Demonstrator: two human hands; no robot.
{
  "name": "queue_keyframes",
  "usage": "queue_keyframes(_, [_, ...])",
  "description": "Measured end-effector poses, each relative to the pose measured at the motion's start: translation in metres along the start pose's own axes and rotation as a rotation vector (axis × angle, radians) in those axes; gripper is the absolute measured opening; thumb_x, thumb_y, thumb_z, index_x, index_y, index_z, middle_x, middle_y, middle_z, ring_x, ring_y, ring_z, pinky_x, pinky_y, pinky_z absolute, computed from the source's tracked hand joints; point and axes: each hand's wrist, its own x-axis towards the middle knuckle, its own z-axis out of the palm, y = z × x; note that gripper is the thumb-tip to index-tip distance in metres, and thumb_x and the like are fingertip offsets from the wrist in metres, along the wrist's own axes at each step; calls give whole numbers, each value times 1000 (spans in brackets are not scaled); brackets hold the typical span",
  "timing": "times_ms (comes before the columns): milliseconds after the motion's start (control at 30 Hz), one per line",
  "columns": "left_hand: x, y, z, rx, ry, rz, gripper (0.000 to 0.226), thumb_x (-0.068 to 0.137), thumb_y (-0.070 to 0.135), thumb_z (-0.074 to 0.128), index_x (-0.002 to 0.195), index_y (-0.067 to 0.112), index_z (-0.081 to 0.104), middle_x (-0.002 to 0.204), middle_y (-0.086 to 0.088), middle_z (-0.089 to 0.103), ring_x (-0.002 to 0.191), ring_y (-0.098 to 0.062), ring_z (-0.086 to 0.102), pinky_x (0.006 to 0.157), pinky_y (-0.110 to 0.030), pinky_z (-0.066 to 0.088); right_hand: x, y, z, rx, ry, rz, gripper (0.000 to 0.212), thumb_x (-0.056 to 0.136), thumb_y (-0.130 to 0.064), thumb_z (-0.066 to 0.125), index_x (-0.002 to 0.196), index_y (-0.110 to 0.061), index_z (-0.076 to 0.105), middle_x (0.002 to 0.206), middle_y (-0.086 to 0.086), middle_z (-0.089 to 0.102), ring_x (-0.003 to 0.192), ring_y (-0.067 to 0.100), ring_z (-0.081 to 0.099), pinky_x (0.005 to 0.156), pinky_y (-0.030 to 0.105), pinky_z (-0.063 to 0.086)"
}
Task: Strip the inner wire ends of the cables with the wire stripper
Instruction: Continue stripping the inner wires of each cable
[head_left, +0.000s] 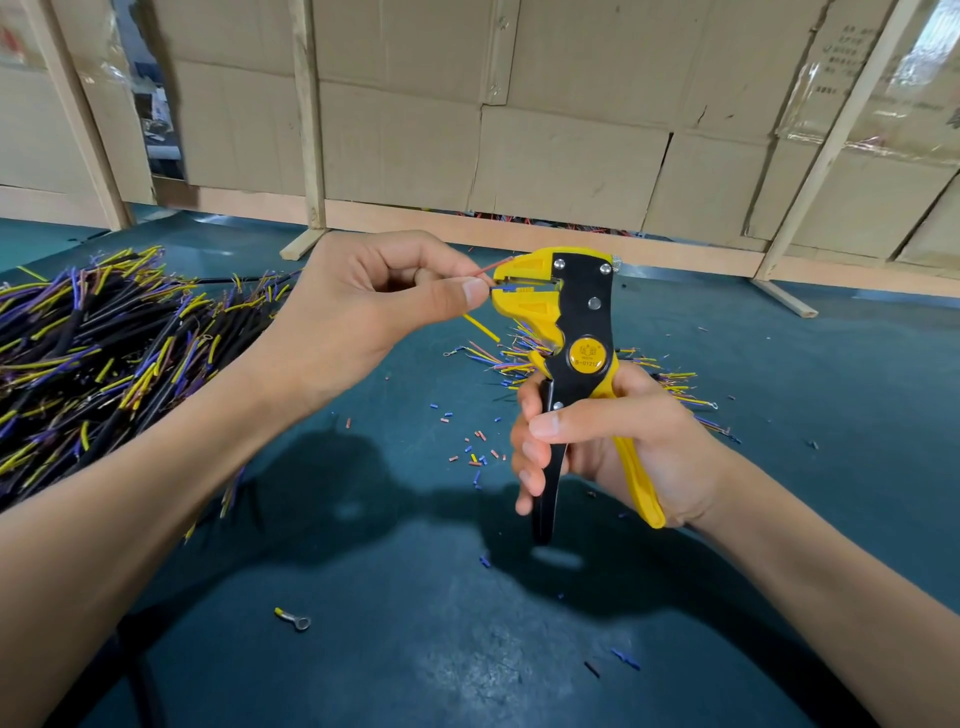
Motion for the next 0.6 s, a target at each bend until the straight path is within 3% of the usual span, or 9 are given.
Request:
queue_keyframes(467, [0, 1, -2, 45, -13, 14, 7, 83, 18, 70, 87, 12, 71, 63, -22, 30, 50, -1, 30, 50, -6, 29, 0, 1, 0, -2, 26, -1, 15, 72, -5, 68, 83, 0, 59, 67, 18, 55, 58, 33, 57, 61, 48, 55])
queue_keyframes(600, [1, 0, -3, 47, -23, 20, 5, 83, 18, 71, 86, 15, 72, 63, -20, 28, 51, -1, 30, 49, -8, 27, 0, 1, 0, -19, 25, -4, 7, 77, 4, 60, 83, 0, 58, 66, 17, 55, 58, 32, 56, 62, 49, 55])
